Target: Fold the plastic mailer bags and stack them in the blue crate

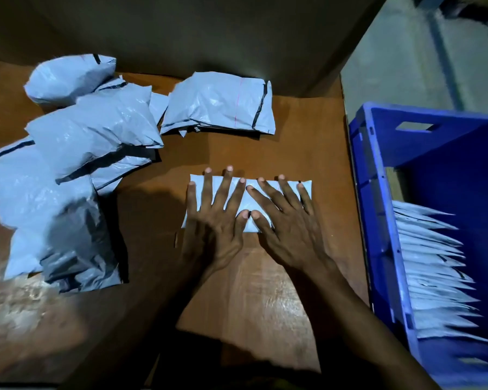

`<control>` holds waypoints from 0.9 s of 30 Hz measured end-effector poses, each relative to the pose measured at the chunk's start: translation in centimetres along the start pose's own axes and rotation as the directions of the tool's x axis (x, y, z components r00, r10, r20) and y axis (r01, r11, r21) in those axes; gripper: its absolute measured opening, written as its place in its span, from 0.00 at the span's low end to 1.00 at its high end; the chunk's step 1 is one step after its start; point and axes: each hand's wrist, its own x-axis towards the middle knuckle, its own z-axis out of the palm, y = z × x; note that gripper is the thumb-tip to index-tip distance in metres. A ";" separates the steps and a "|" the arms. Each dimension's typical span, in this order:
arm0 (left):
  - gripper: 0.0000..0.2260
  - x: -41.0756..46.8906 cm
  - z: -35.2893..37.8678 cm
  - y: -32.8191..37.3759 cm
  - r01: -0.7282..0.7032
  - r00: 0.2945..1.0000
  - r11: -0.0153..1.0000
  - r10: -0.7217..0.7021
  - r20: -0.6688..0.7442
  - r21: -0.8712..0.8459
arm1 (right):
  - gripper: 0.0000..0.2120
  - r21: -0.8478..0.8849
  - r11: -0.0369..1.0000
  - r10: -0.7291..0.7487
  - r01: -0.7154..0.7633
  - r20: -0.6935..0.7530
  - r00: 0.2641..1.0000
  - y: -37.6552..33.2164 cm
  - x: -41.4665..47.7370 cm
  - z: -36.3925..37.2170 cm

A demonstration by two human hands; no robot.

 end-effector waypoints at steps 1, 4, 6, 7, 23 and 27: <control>0.27 0.1 0.0 -0.1 0.005 1.000 1.000 -0.005 0.007 -0.011 | 0.26 0.013 1.000 0.013 -0.013 -0.003 1.000 -0.1 0.1 0.1; 0.26 0.6 -0.1 -0.1 0.020 0.999 1.000 -0.020 0.029 -0.012 | 0.26 0.009 0.998 0.063 -0.063 0.014 0.998 -0.3 0.8 0.3; 0.27 0.8 0.0 0.0 0.032 0.997 0.999 -0.031 0.068 -0.006 | 0.26 0.025 0.995 0.092 -0.093 0.041 0.995 -0.3 1.0 0.2; 0.28 0.9 0.0 0.0 0.043 0.995 0.999 -0.042 0.087 -0.013 | 0.26 0.036 0.994 0.098 -0.100 0.052 0.994 -0.4 1.0 0.1; 0.25 -0.7 1.0 -2.7 0.159 0.979 0.985 -0.167 -0.121 -0.072 | 0.29 0.087 0.996 0.007 -0.008 0.011 1.000 -8.0 4.7 1.2; 0.22 -0.6 1.6 -2.5 0.192 0.959 0.979 -0.201 -0.201 -0.060 | 0.27 0.009 1.000 -0.005 0.006 -0.016 1.000 -5.4 3.7 2.0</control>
